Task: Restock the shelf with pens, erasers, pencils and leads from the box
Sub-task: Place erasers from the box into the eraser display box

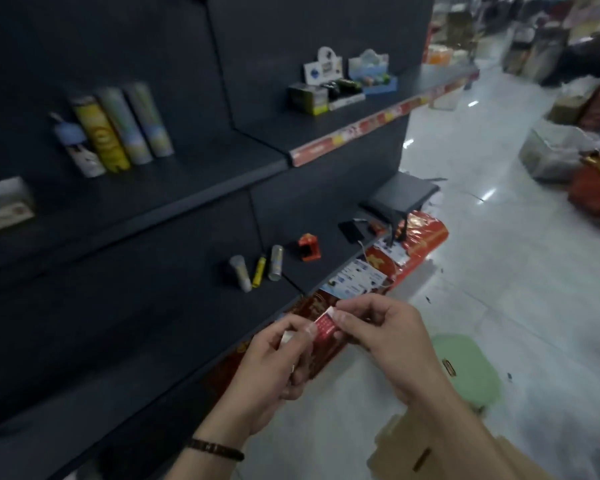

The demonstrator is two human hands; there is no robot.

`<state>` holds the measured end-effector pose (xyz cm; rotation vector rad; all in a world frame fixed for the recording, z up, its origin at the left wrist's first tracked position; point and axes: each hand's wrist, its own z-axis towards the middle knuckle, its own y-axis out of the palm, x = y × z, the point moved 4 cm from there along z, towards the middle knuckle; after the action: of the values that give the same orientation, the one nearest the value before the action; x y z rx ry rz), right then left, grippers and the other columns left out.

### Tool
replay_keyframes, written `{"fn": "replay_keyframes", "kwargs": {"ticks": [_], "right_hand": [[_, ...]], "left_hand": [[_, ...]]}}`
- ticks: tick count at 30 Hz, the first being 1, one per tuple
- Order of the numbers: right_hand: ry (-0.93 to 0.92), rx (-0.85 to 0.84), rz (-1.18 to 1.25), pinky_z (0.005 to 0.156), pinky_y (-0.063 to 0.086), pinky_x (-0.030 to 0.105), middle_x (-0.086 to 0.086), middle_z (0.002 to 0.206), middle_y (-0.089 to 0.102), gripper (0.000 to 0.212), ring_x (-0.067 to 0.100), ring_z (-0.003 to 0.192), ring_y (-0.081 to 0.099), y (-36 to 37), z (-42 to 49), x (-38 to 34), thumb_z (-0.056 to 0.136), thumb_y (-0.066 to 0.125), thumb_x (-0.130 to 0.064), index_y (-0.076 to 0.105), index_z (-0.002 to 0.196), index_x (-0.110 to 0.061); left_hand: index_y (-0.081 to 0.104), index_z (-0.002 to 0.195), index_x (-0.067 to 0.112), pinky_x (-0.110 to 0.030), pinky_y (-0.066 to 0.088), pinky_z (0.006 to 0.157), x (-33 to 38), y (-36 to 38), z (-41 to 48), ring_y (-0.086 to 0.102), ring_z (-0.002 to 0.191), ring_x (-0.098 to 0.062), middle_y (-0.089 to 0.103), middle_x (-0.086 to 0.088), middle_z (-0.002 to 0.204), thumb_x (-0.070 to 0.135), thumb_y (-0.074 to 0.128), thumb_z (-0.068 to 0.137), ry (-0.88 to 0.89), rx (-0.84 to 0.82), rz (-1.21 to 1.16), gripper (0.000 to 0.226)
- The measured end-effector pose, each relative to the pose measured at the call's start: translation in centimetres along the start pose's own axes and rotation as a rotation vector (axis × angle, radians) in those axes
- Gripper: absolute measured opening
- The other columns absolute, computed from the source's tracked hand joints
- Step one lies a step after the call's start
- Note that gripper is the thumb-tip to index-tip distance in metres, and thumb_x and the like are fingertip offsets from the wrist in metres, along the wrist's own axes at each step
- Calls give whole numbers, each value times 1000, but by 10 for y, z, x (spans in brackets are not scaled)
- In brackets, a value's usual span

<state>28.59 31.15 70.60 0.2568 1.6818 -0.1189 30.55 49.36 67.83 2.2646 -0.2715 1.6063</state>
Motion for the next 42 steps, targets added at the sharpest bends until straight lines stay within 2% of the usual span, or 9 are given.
{"fn": "replay_keyframes", "kwargs": {"ticks": [7,11,14,18,27,32,35,38,42], "right_hand": [[-250,-168,-81,88,64,46,13,94,78,30,32,93,75,189,12,-32,88,83,-4,83,106,-28],[-261,-367,-118,66,64,37,-1,94,77,38,22,83,75,275,24,-57,96,75,-7,77,127,-28],[-208,-455,-135,54,59,40,5,91,77,28,27,76,76,327,40,-66,93,79,-7,71,119,-14],[-258,-545,-231,59,57,39,10,85,80,14,27,76,78,383,65,-79,91,83,-13,75,100,-6],[-154,-922,32,77,62,32,18,97,78,12,34,96,77,473,150,-87,95,74,-2,74,107,-1],[-310,-940,-138,76,59,28,10,93,81,10,19,86,76,521,201,-104,85,86,-6,81,94,-7],[-377,-855,-236,79,57,21,-3,90,83,11,9,87,78,548,229,-111,81,89,-5,83,88,-10],[-504,-798,-381,70,55,15,-10,83,81,11,0,79,75,579,252,-112,81,91,-12,84,85,-18],[-759,-822,-676,74,61,21,-15,86,78,7,-4,83,72,633,268,-115,84,89,-25,84,88,-27]], "left_hand": [[73,99,13,-23,18,47,63,-155,-50,34,52,-14,41,-10,77,33,66,102,157,185,-8,21],[74,102,16,-28,20,48,100,-239,-70,33,54,-17,43,-10,81,36,64,103,246,284,47,22],[73,100,16,-30,21,49,126,-288,-76,36,53,-16,46,-10,79,35,66,102,290,317,73,20],[73,99,18,-30,23,48,148,-339,-76,39,54,-16,49,-8,77,30,70,101,318,380,89,13],[76,109,26,-26,24,48,190,-405,-46,37,51,-17,47,-3,65,30,70,97,468,618,60,13],[74,106,38,-32,36,49,202,-461,-42,39,52,-16,43,5,59,42,76,94,471,900,429,13],[67,101,43,-24,46,58,202,-502,-43,55,63,-7,58,12,71,46,82,88,370,1073,707,20],[64,100,46,-30,54,68,204,-540,-35,63,81,-4,66,14,91,42,78,92,369,1096,935,17],[67,105,42,-35,57,71,209,-584,-14,64,83,-4,68,15,98,39,72,95,401,1035,1033,11]]}}
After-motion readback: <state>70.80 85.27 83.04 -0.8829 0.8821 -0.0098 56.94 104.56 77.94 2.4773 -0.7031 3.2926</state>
